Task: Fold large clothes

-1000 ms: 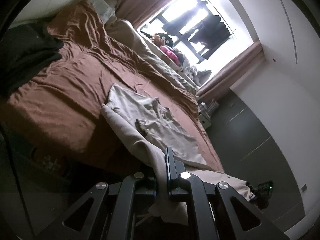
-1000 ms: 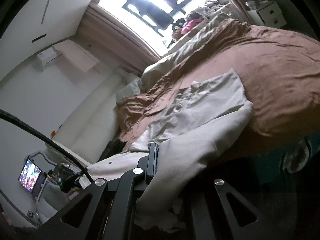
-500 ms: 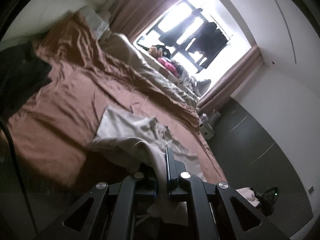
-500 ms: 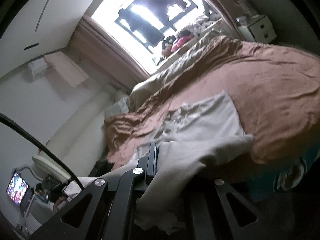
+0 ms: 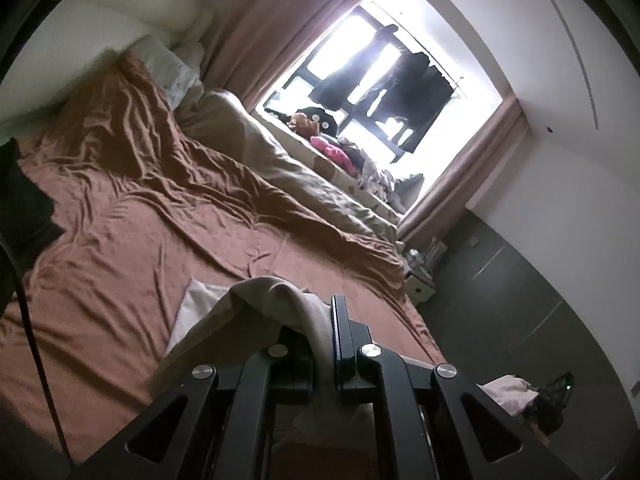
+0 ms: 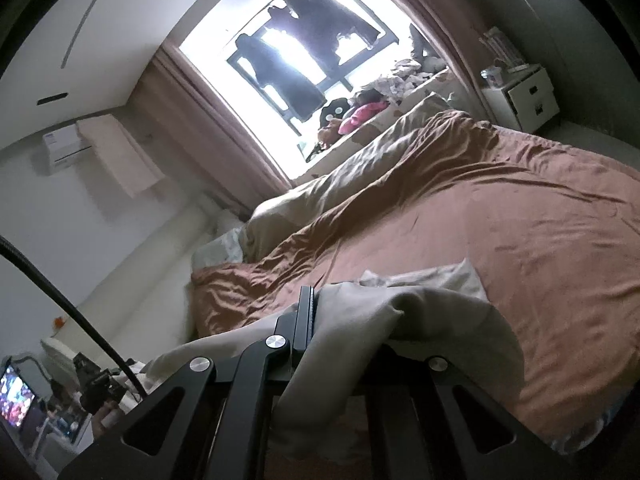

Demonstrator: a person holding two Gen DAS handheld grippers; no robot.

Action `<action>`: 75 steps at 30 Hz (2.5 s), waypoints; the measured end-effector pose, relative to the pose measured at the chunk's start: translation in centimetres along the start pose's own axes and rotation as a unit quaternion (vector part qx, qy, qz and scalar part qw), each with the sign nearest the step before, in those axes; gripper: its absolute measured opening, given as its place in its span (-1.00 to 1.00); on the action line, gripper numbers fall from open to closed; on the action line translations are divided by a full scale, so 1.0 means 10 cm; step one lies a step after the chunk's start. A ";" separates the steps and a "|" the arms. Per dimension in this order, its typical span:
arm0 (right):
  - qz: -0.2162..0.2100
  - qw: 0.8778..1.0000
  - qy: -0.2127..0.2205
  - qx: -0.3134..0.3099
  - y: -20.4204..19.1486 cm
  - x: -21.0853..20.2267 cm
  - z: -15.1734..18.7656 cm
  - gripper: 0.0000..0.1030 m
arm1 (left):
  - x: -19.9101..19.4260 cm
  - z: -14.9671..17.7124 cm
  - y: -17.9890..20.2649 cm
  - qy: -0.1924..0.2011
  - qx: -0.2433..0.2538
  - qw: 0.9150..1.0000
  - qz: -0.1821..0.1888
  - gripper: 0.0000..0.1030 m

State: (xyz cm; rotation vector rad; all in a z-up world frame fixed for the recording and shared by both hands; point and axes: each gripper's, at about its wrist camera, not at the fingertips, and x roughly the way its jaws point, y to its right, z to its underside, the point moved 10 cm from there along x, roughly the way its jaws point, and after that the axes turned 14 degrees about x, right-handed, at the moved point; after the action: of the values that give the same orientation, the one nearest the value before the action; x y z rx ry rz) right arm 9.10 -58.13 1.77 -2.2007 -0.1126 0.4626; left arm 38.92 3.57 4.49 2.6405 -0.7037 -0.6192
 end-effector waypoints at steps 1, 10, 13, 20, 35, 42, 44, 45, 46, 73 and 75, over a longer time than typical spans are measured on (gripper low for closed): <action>0.003 1.000 0.000 0.000 0.03 0.03 0.00 -0.97 | 0.11 -0.05 -0.03 -0.003 0.000 1.000 -0.002 -0.87; 0.050 0.998 -0.018 0.018 0.18 0.87 -0.14 -0.97 | 0.99 -0.12 -0.32 -0.042 -0.001 0.999 -0.027 -0.87; 0.061 0.997 -0.029 0.025 0.20 1.09 -0.19 -0.97 | 1.28 -0.04 -0.49 -0.058 -0.010 0.998 -0.038 -0.87; 0.104 0.992 -0.058 0.050 0.44 1.68 -0.14 -0.97 | 1.92 0.30 -0.92 -0.104 -0.029 0.992 -0.065 -0.87; 0.161 0.982 -0.077 0.059 0.34 2.30 -0.15 0.12 | 2.70 0.73 -1.25 -0.160 -0.065 0.984 -0.035 0.65; 0.170 0.983 -0.068 0.015 -0.03 2.10 -0.19 0.83 | 2.44 0.52 -1.13 -0.135 -0.022 0.989 -0.058 0.75; 0.170 0.982 -0.077 -0.007 -0.13 2.06 -0.11 0.83 | 2.41 0.54 -1.08 -0.141 -0.001 0.988 -0.066 0.75; 0.173 0.981 -0.085 -0.018 -0.16 2.08 -0.05 0.83 | 2.41 0.57 -1.06 -0.147 0.008 0.987 -0.069 0.75; 0.179 0.979 -0.093 -0.031 -0.19 2.12 -0.01 0.83 | 2.42 0.63 -1.03 -0.158 0.018 0.985 -0.071 0.75; 0.279 0.903 -0.266 -0.188 -0.14 4.01 0.61 -1.00 | 3.86 1.86 -0.73 -0.383 0.239 0.884 -0.122 -0.38; 0.277 0.908 -0.256 -0.185 -0.14 4.04 0.54 -1.00 | 3.88 1.78 -0.76 -0.378 0.249 0.881 -0.136 -0.92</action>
State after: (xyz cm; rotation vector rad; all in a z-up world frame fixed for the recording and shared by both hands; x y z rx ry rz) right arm 44.68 -43.59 -11.76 -2.4086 0.1683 1.4390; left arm 63.54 -14.59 -26.27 2.9486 -0.7632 -1.8338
